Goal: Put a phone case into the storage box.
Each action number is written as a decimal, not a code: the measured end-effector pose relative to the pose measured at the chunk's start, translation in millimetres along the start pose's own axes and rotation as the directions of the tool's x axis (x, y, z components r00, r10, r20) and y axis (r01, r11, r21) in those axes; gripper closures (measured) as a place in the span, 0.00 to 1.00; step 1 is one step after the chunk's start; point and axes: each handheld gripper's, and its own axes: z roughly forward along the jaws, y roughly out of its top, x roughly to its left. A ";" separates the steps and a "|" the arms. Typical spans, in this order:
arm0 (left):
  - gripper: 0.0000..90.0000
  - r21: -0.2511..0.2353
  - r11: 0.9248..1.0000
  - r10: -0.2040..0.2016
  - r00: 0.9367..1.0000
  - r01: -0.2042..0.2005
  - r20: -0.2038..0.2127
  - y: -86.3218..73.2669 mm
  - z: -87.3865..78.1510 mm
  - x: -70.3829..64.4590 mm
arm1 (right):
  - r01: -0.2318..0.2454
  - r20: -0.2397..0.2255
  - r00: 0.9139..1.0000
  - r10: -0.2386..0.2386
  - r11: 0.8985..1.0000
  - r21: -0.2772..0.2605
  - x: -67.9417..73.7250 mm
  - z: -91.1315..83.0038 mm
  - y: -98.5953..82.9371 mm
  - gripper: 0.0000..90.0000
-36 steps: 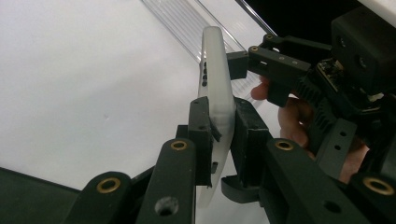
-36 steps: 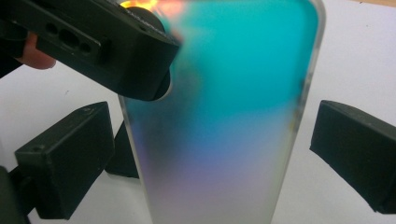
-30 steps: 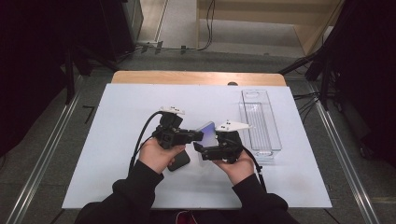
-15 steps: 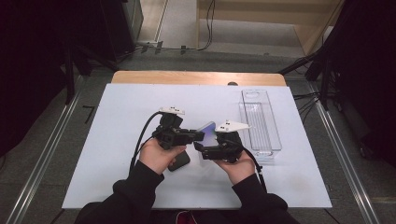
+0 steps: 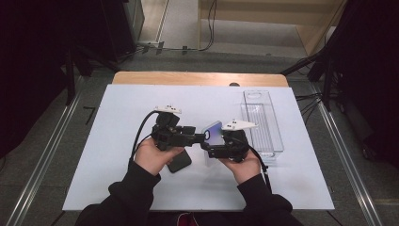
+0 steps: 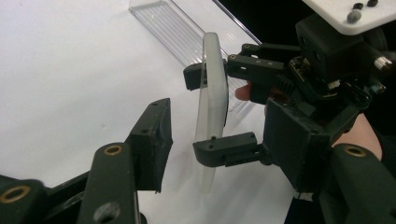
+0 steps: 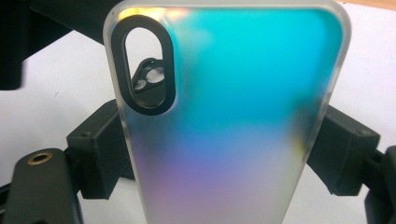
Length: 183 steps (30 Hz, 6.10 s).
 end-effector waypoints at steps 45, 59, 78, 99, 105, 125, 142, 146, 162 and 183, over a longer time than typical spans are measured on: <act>0.30 0.111 0.970 0.208 0.973 -0.218 0.098 -56.5 -15.0 43.6 | 0.065 -0.258 0.964 -0.055 0.997 0.030 -30.2 -31.2 13.9 0.16; 0.30 0.119 0.969 0.213 0.975 -0.218 0.057 -77.1 -28.4 49.4 | 0.069 -0.280 0.958 -0.055 0.997 0.041 -37.1 -37.6 20.3 0.16; 0.30 0.110 0.980 0.169 0.986 -0.167 -0.003 -100.1 -38.9 56.8 | 0.038 -0.245 0.969 -0.033 0.999 0.018 -53.2 -54.7 39.2 0.16; 0.30 0.099 0.986 0.134 0.991 -0.132 -0.017 -104.4 -44.3 60.0 | -0.083 -0.069 0.995 0.079 0.995 -0.057 -82.1 -84.2 48.8 0.16; 0.30 0.103 0.986 0.132 0.991 -0.129 -0.022 -104.7 -44.2 61.0 | -0.109 -0.018 0.994 0.108 0.992 -0.069 -92.1 -92.0 48.1 0.16; 0.30 0.096 0.987 0.134 0.990 -0.129 -0.044 -104.5 -44.2 60.2 | -0.131 0.186 0.971 0.149 0.986 -0.107 -109.4 -93.2 51.6 0.16; 0.30 0.100 0.987 0.133 0.990 -0.128 -0.046 -104.7 -43.2 60.5 | -0.173 0.267 0.941 0.208 0.973 -0.150 -137.8 -76.9 64.9 0.16; 0.30 0.101 0.987 0.132 0.990 -0.127 -0.047 -104.7 -43.3 60.5 | -0.178 0.279 0.935 0.217 0.971 -0.159 -142.6 -72.6 68.6 0.16; 0.30 0.095 0.988 0.127 0.991 -0.123 -0.046 -104.8 -43.9 61.5 | -0.219 0.342 0.903 0.261 0.963 -0.156 -168.1 -45.6 74.6 0.16; 0.30 0.086 0.990 0.119 0.992 -0.116 -0.036 -105.5 -45.1 63.7 | -0.236 0.407 0.870 0.279 0.960 -0.153 -191.0 -10.5 79.7 0.16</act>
